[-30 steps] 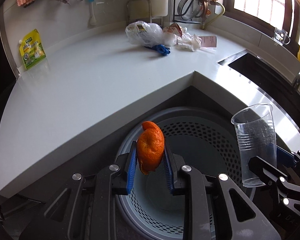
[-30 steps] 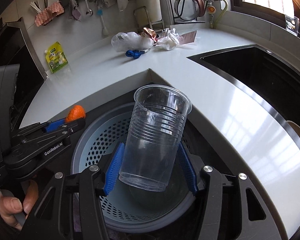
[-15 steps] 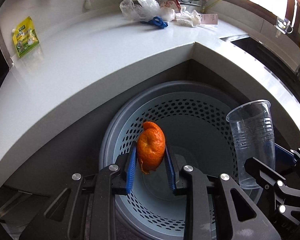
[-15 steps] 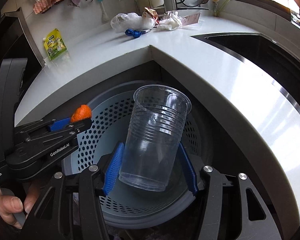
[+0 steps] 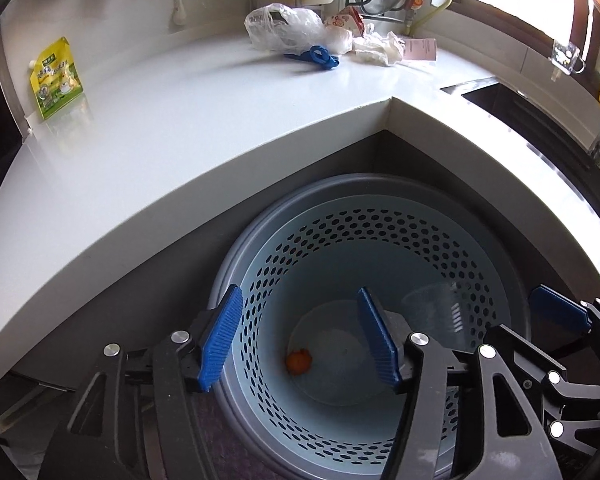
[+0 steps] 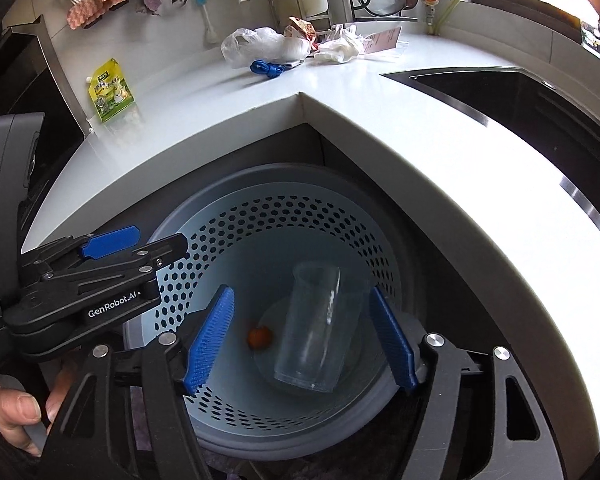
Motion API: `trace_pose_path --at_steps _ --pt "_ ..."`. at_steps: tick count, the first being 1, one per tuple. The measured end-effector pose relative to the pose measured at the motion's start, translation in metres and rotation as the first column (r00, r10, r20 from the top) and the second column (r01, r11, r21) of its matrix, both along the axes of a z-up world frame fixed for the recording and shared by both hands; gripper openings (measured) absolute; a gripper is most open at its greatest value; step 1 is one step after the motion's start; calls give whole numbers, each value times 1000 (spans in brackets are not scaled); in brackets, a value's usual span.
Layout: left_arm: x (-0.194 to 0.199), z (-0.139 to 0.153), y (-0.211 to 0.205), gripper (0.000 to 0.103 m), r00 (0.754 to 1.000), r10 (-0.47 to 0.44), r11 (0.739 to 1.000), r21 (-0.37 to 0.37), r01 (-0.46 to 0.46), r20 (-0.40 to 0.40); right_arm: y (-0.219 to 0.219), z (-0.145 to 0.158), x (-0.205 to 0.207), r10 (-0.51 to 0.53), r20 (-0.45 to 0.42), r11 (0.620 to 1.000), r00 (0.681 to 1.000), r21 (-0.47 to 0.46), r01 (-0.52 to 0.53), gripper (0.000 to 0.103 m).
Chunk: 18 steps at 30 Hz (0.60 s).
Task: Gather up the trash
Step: 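Open both tools to drop the cup and tangerine into the bin, then move both tools back toward the trash pile on the counter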
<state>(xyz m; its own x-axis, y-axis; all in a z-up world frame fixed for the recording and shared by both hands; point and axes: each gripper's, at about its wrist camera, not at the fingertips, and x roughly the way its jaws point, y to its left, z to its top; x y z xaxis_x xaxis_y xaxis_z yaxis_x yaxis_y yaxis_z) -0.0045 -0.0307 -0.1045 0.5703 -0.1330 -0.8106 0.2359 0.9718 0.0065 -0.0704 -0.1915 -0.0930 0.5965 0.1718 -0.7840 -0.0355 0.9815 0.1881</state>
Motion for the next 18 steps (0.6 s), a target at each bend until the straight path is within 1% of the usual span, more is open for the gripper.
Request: trace_pose_path --at_steps 4,10,11,14,18 --pt "1 -1 1 60 1000 4 1000 -3 -4 -6 -2 1 1 -5 1 1000 1000 3 5 67" --pt "1 -2 3 67 1000 11 1000 -8 -11 -2 -6 2 0 -15 9 1000 1000 11 15 67" --pt "1 -2 3 69 1000 12 1000 -7 -12 0 -7 3 0 -16 10 1000 1000 14 16 67" --pt "1 -1 4 81 1000 15 1000 -8 -15 11 -8 2 1 -19 12 1000 1000 19 18 67" --pt "1 2 5 88 1000 16 1000 -22 -16 21 -10 4 1 -25 18 999 1000 23 24 67"
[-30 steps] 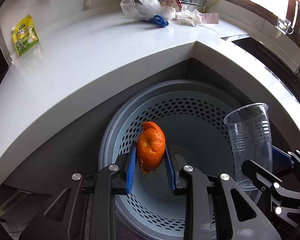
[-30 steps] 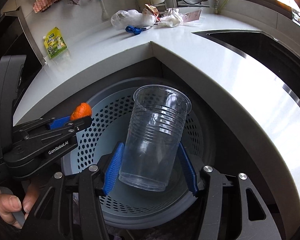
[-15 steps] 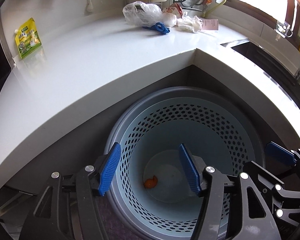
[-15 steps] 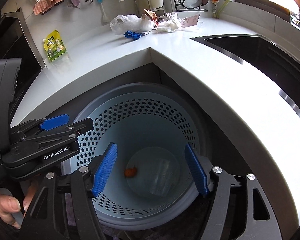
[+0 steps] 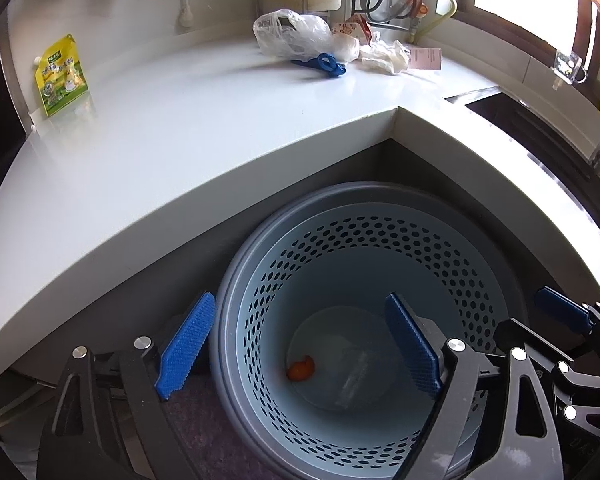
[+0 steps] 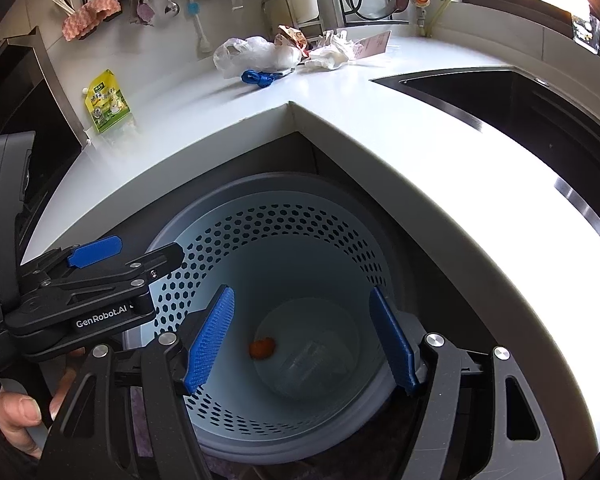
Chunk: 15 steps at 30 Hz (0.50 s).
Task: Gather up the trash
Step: 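Move both tools back toward the trash pile on the counter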
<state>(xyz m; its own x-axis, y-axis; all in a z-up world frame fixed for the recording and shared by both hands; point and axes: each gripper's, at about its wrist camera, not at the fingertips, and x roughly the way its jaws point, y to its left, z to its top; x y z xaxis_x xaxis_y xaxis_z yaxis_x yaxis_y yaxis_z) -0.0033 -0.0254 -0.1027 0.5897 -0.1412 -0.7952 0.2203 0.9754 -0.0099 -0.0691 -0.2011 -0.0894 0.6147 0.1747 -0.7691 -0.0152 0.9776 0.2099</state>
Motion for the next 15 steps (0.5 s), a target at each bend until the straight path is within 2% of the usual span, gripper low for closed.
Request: trace_pose_path --at_steps 6,15 --pt "0 9 3 94 999 8 1000 -17 -7 34 -2 8 0 0 36 1000 999 14 -1 68" --pt "10 37 10 96 993 45 997 -63 -38 105 -12 34 8 -17 109 1000 994 19 15 70"
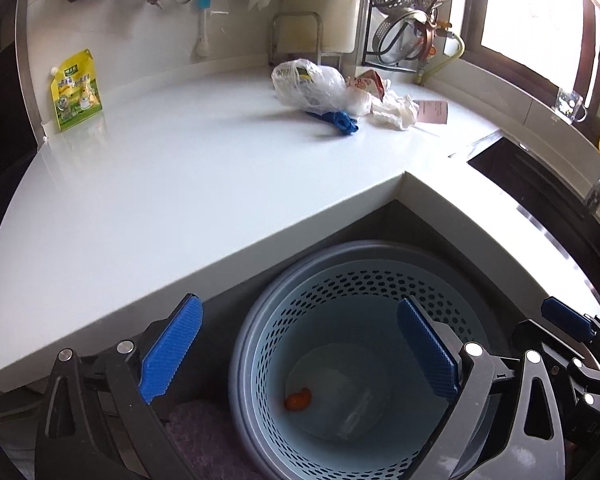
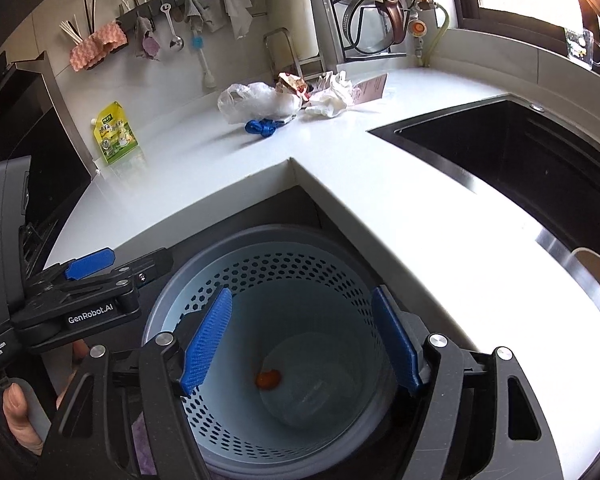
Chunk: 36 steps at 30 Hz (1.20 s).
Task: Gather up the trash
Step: 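Move both tools back toward the trash pile on the counter, then grasp the red-and-white snack wrapper with the right tool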
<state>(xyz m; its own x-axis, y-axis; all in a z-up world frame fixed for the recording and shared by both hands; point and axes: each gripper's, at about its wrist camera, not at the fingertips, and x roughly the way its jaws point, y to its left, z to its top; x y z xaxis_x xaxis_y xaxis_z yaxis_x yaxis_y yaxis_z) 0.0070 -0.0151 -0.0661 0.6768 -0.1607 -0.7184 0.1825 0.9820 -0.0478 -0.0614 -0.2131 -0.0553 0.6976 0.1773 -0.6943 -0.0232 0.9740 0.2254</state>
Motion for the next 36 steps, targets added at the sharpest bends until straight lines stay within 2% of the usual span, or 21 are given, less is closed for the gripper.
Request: trace_pose_path --at_steps 2,9,19,25,36 --pt "5 10 1 97 1000 5 1000 -12 -5 27 -5 8 5 -11 21 1000 1000 -5 11 73" --pt "35 51 7 97 991 39 999 -36 -34 129 -20 40 37 -38 94 999 995 -28 41 74" --pt "95 81 11 97 969 94 995 10 -99 228 -24 77 126 -43 138 998 990 -47 50 74" --pt "133 77 15 97 972 108 994 -8 -109 207 -18 79 190 -29 114 998 993 -54 35 74" --pt "177 51 19 97 984 122 992 -9 -122 133 8 51 287 33 -4 999 999 -37 -33 74"
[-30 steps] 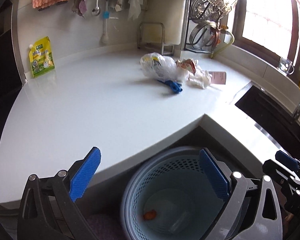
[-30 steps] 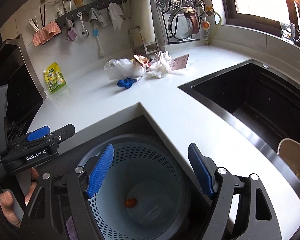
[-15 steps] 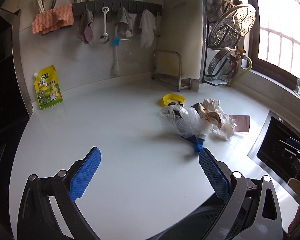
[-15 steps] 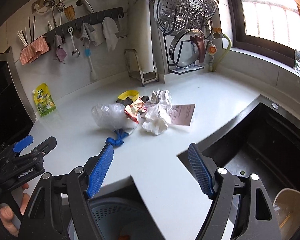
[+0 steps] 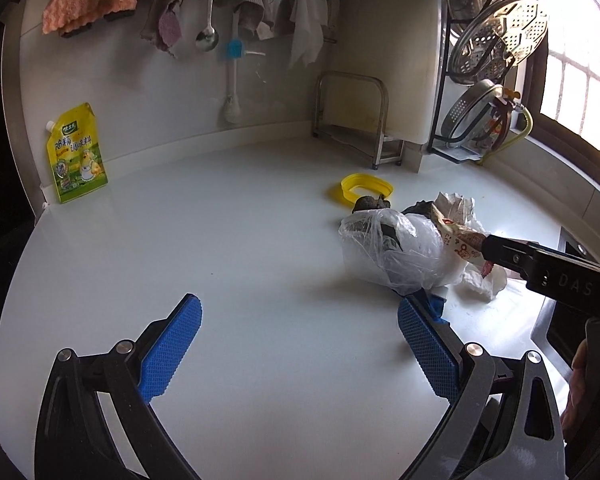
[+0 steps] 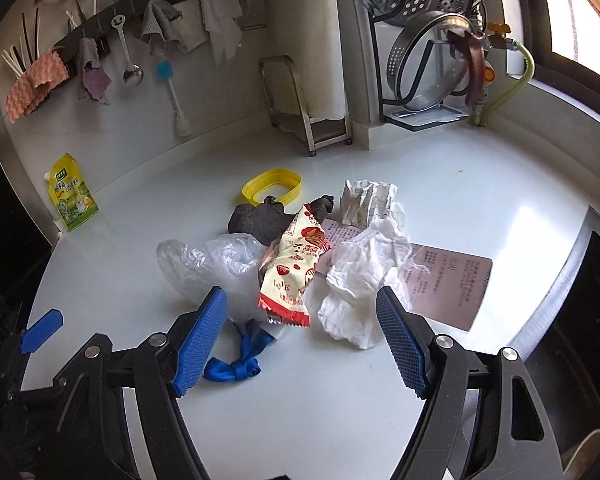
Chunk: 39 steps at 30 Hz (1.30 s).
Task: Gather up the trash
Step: 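Grasp the red-and-white snack wrapper with the right tool, then grasp the clear plastic bag with the left tool while the right tool holds the wrapper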
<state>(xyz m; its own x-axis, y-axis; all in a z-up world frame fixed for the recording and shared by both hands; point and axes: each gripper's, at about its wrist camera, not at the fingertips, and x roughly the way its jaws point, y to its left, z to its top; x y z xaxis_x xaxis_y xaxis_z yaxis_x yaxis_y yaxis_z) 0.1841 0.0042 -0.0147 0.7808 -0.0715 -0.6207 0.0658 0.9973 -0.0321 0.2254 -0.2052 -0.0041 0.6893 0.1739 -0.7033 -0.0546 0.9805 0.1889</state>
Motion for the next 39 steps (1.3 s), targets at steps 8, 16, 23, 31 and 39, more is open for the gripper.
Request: trace_pose_path --at_steps 8,16,23,31,39 --pt "9 -11 2 97 1000 -7 1000 -9 7 -24 6 -17 35 -26 -48 999 999 -49 23 73" --pt "11 -12 0 97 1000 -11 1000 -9 11 -26 8 -21 40 3 -59 999 998 -44 -6 44" --pt "8 -7 -5 97 1000 -20 1000 -3 20 -14 6 -14 34 18 -31 999 999 -41 -20 33" --pt "7 -2 -16 97 999 -40 999 -9 40 -13 -11 2 14 12 22 1000 1000 -8 -12 32" --pt "14 3 -37 97 998 -67 997 -38 67 -6 -48 14 -31 -57 63 998 996 -1 58 32"
